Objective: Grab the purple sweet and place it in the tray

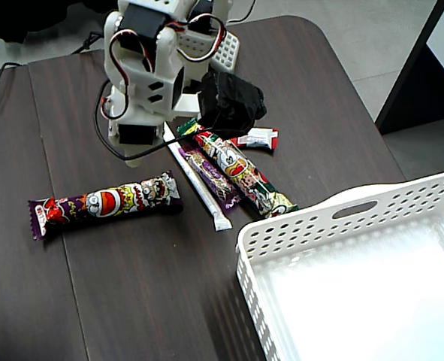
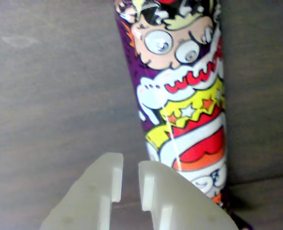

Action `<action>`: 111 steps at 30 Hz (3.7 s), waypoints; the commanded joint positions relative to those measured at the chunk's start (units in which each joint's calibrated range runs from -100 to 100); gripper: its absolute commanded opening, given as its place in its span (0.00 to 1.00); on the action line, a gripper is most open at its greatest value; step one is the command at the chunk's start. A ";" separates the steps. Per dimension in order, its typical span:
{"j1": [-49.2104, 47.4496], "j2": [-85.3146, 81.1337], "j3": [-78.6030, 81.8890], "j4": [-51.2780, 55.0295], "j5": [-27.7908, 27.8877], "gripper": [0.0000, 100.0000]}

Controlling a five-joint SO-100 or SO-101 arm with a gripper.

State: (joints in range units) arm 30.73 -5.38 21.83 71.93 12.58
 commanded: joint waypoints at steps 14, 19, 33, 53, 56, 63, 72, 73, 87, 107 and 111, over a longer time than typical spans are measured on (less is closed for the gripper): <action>-0.30 0.23 -7.49 0.42 0.07 0.03; -0.30 4.00 -14.34 4.53 0.07 0.03; 0.59 18.40 -32.43 11.63 0.07 0.03; 1.40 23.17 -31.79 14.46 10.14 0.23; 2.72 23.26 -31.79 14.97 10.88 0.23; 4.27 22.67 -27.22 14.63 15.70 0.23; 5.08 23.34 -21.65 5.30 15.55 0.23; 4.93 23.34 -20.55 3.84 15.55 0.23; 5.30 25.68 -16.35 -3.52 15.81 0.22; 4.19 21.33 -16.90 -2.92 15.70 0.05; 3.09 17.14 -16.90 -2.15 15.70 0.05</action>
State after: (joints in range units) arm 35.53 21.23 6.18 68.52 28.32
